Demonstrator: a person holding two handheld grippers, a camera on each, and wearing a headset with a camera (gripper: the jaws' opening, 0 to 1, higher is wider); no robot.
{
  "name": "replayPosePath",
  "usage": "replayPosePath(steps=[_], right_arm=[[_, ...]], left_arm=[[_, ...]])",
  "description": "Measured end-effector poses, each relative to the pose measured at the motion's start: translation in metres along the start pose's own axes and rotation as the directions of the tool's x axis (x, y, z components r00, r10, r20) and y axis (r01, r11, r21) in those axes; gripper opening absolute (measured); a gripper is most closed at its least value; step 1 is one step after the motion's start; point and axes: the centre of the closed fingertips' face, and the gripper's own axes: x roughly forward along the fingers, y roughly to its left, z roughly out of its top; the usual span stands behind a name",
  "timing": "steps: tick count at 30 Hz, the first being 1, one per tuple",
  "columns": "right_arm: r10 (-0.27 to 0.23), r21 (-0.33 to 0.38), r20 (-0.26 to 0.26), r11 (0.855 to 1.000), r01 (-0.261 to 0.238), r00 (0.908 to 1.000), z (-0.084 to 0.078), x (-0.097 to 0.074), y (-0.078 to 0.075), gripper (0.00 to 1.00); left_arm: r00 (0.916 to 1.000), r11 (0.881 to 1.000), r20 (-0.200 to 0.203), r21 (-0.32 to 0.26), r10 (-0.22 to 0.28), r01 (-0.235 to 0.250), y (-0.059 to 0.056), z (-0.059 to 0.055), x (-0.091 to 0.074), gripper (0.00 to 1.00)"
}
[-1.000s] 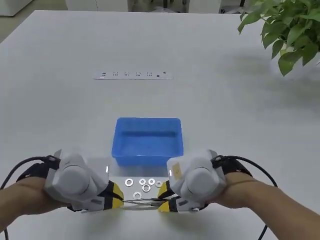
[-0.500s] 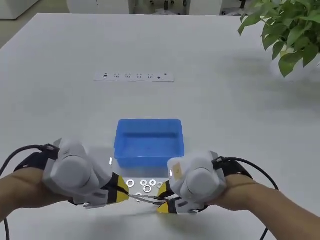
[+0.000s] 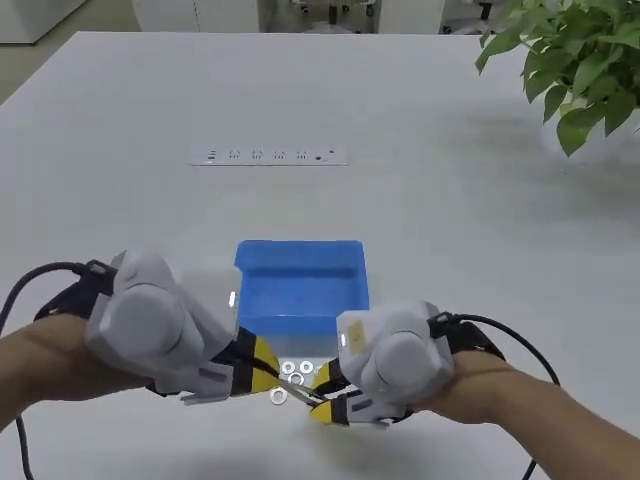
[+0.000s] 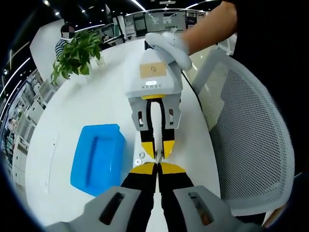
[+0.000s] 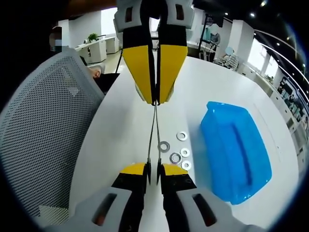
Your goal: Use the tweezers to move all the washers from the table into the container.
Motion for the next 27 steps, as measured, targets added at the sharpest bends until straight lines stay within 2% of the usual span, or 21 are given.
replayPosePath(steps=[5,20,27], right_arm=[[-0.001,0.01,0.019,1.0,0.001,0.9998,0.005,0.0,0.0,0.13],[0.0,0.03,0.064,1.0,-0.002,0.9979,0.015,0.001,0.004,0.13],[0.003,0.025,0.05,1.0,-0.004,0.9987,0.011,0.001,0.006,0.13]], left_arm=[[0.9999,1.0,0.014,0.01,-0.01,0.009,-0.001,0.01,-0.003,0.05],[0.9988,0.999,0.041,0.025,-0.027,0.026,-0.004,0.025,-0.005,0.05],[0.998,0.999,0.055,0.022,-0.03,0.029,-0.006,0.026,-0.001,0.05]])
